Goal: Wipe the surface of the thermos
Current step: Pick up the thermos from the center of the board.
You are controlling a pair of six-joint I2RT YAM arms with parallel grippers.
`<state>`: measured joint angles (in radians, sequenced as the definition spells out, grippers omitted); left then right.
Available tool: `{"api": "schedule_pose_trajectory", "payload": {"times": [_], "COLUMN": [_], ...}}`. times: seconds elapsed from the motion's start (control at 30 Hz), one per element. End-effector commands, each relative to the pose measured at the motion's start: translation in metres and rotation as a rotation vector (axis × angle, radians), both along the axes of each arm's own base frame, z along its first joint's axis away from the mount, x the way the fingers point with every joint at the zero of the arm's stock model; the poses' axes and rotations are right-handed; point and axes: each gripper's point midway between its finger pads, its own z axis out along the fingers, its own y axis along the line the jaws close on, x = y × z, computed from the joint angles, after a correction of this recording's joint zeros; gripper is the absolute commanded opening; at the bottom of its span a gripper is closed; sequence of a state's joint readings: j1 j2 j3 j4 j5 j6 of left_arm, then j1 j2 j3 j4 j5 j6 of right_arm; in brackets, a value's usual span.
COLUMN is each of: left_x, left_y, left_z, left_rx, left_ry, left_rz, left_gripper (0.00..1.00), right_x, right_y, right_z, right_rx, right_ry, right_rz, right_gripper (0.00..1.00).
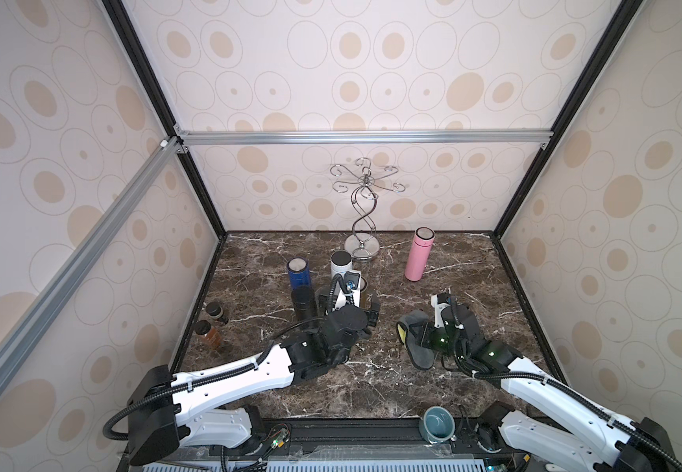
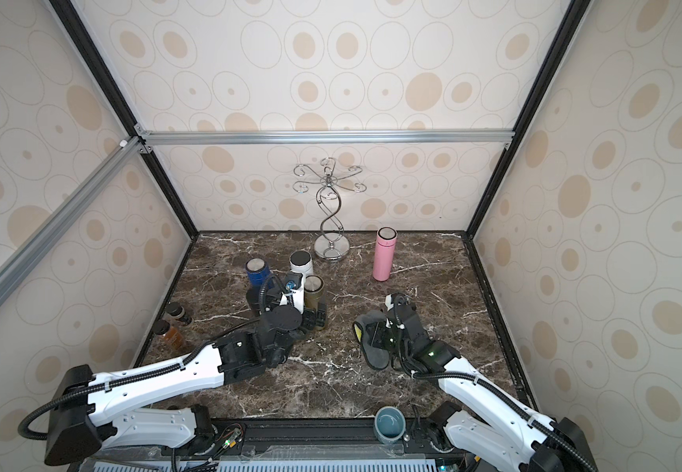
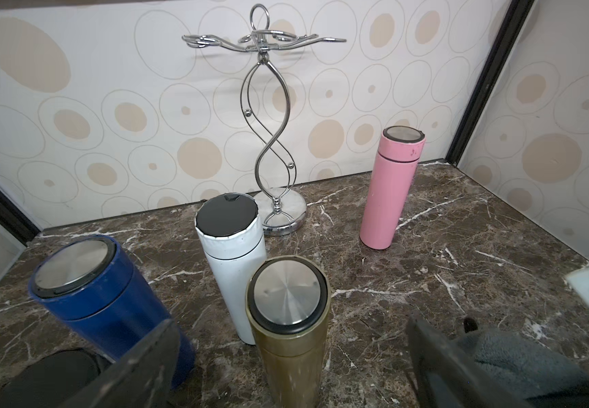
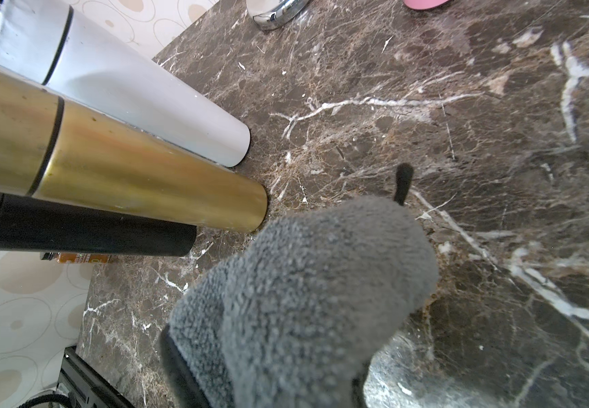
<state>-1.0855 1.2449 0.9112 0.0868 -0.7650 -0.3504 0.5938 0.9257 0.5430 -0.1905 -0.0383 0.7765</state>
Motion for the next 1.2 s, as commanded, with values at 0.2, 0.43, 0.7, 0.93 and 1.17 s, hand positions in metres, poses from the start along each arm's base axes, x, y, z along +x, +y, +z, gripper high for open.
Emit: {"api": "schedule_pose_trajectory", "payload": {"times": [0.2, 0.43, 0.7, 0.93, 1.17], "left_x": [0.027, 0.027, 0.025, 0.031, 0.035], "left_y": [0.005, 0.004, 0.006, -0.001, -0.001], "left_z": [-0.021, -0.036, -0.065, -0.083, -0.096], "left_rx": [-0.114, -0.144, -0.131, -0.107, -0.118], "left_ry": [0.044, 0.014, -0.029, -0.041, -0.058], "left_rz": [0.069, 0.038, 0.018, 0.008, 0.028], "left_gripper": [1.00, 1.00, 1.00, 1.00, 1.00], "right_x": [0.002, 0.003, 0.003, 0.003, 0.003], "right_y": [-0.002, -0.001, -0.002, -0.007, -0.011], "right_z": [-0.003, -0.004, -0.008, -0.007, -0.006], "right_rx": [0.017, 0.016, 0.017, 0.022, 0.026], "right_ry": [-0.003, -0.002, -0.001, -0.007, -0.008], "right_rz": [-0.006, -0.003, 0.000, -0.011, -0.021], "right_gripper": [0.00, 0.00, 0.00, 0.00, 0.00]}}
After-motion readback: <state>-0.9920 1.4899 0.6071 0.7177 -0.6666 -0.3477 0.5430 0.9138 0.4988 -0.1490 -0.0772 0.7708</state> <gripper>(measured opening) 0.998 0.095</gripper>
